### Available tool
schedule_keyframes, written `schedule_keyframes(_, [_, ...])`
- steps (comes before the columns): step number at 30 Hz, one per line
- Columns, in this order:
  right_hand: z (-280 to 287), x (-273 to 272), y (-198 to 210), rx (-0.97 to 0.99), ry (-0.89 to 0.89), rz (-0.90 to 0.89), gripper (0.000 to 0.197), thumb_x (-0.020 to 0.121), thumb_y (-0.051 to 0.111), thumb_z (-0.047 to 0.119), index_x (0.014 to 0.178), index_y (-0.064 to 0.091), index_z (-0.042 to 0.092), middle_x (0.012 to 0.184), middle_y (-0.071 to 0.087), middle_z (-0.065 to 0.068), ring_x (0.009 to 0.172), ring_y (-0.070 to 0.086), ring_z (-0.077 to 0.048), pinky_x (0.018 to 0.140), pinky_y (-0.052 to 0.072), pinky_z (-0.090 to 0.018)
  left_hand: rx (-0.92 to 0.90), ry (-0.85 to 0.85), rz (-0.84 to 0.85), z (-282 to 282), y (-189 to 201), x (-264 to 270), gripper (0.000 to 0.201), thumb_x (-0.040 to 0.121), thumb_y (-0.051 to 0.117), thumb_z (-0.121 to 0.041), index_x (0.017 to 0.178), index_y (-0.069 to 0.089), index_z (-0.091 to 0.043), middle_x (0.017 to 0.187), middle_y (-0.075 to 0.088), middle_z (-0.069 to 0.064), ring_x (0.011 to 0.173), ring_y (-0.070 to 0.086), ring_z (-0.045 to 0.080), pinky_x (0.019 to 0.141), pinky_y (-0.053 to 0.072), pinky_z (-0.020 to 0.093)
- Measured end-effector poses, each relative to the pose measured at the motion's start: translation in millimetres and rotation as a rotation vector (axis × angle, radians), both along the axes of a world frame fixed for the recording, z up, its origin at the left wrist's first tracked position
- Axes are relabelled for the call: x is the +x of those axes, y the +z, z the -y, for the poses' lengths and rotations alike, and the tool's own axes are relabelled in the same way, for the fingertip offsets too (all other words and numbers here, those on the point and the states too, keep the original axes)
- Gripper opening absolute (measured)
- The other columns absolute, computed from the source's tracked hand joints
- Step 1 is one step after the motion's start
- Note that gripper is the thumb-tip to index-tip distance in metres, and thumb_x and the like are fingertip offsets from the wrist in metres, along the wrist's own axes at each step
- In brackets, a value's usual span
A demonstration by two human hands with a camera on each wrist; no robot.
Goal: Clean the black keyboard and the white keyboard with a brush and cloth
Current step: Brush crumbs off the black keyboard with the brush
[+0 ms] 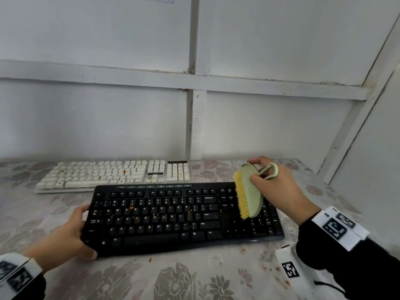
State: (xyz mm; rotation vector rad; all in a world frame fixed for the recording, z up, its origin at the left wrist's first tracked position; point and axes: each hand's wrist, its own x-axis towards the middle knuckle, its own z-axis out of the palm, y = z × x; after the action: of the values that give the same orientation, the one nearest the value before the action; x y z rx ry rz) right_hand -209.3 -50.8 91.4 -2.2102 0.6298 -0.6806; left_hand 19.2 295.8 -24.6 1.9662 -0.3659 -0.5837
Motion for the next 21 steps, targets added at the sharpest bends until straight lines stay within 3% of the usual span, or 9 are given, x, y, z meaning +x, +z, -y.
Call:
schedule_keyframes(4, [-9, -21, -18, -0.017, 0.085, -0.14, 0.023, 0.083, 0.057, 0.008, 0.095, 0.062, 0.027, 0.074, 0.064, -0.006, 0.056, 0.048, -0.014, 0.049, 0.036, -0.021, 0.007, -0.008, 0.003, 0, 0, 0, 0.123, 0.016, 0.073, -0.009, 0.124, 0.022, -0.037, 0.096, 0.065, 0.014, 0.091, 0.063, 0.033, 0.081, 0.05, 0.053])
schedule_keyframes(6, [-15, -32, -21, -0.001, 0.128, -0.2, 0.024, 0.083, 0.057, 0.009, 0.093, 0.063, 0.03, 0.078, 0.065, -0.003, 0.063, 0.054, -0.015, 0.052, 0.039, -0.023, -0.001, -0.005, -0.005, 0, 1, -1, 0.122, 0.016, 0.072, -0.007, 0.124, 0.022, -0.036, 0.097, 0.063, 0.015, 0.091, 0.063, 0.033, 0.079, 0.051, 0.051])
schedule_keyframes(8, [-15, -34, -16, 0.026, 0.122, -0.164, 0.024, 0.083, 0.058, 0.008, 0.093, 0.064, 0.029, 0.082, 0.065, 0.002, 0.067, 0.057, -0.012, 0.051, 0.042, -0.018, -0.015, 0.0, -0.013, 0, 1, -1, 0.121, 0.017, 0.071, -0.006, 0.123, 0.022, -0.035, 0.098, 0.063, 0.017, 0.091, 0.062, 0.032, 0.076, 0.05, 0.05])
schedule_keyframes(11, [-7, -21, -3, 0.033, 0.054, -0.006, 0.025, 0.083, 0.058, 0.005, 0.093, 0.064, 0.028, 0.076, 0.065, 0.005, 0.058, 0.054, -0.005, 0.048, 0.04, -0.014, -0.012, 0.004, -0.003, 0, 0, 0, 0.12, 0.017, 0.071, -0.007, 0.123, 0.024, -0.035, 0.096, 0.064, 0.016, 0.091, 0.062, 0.031, 0.077, 0.05, 0.051])
schedule_keyframes(16, [-2, -2, -2, 0.006, 0.002, -0.004, 0.028, 0.083, 0.057, 0.01, 0.1, 0.06, 0.032, 0.077, 0.066, -0.002, 0.06, 0.054, -0.017, 0.052, 0.041, -0.027, 0.022, -0.002, -0.002, -1, -1, 2, 0.122, 0.017, 0.073, -0.008, 0.124, 0.023, -0.036, 0.098, 0.066, 0.014, 0.092, 0.063, 0.032, 0.082, 0.049, 0.054])
schedule_keyframes(19, [-12, -17, -16, -0.031, 0.054, -0.095, 0.023, 0.084, 0.057, 0.009, 0.095, 0.06, 0.029, 0.082, 0.067, -0.003, 0.064, 0.06, -0.026, 0.052, 0.042, -0.025, 0.06, -0.007, 0.013, -4, -3, 4, 0.122, 0.017, 0.076, -0.011, 0.124, 0.023, -0.038, 0.098, 0.067, 0.011, 0.093, 0.064, 0.031, 0.085, 0.049, 0.055])
schedule_keyframes(21, [-20, -31, -23, -0.027, 0.108, -0.176, 0.024, 0.084, 0.057, 0.01, 0.092, 0.06, 0.032, 0.08, 0.066, -0.005, 0.062, 0.057, -0.025, 0.05, 0.04, -0.023, 0.073, -0.011, 0.007, -5, -5, 6, 0.124, 0.017, 0.077, -0.012, 0.124, 0.022, -0.039, 0.099, 0.067, 0.01, 0.094, 0.064, 0.03, 0.086, 0.049, 0.055])
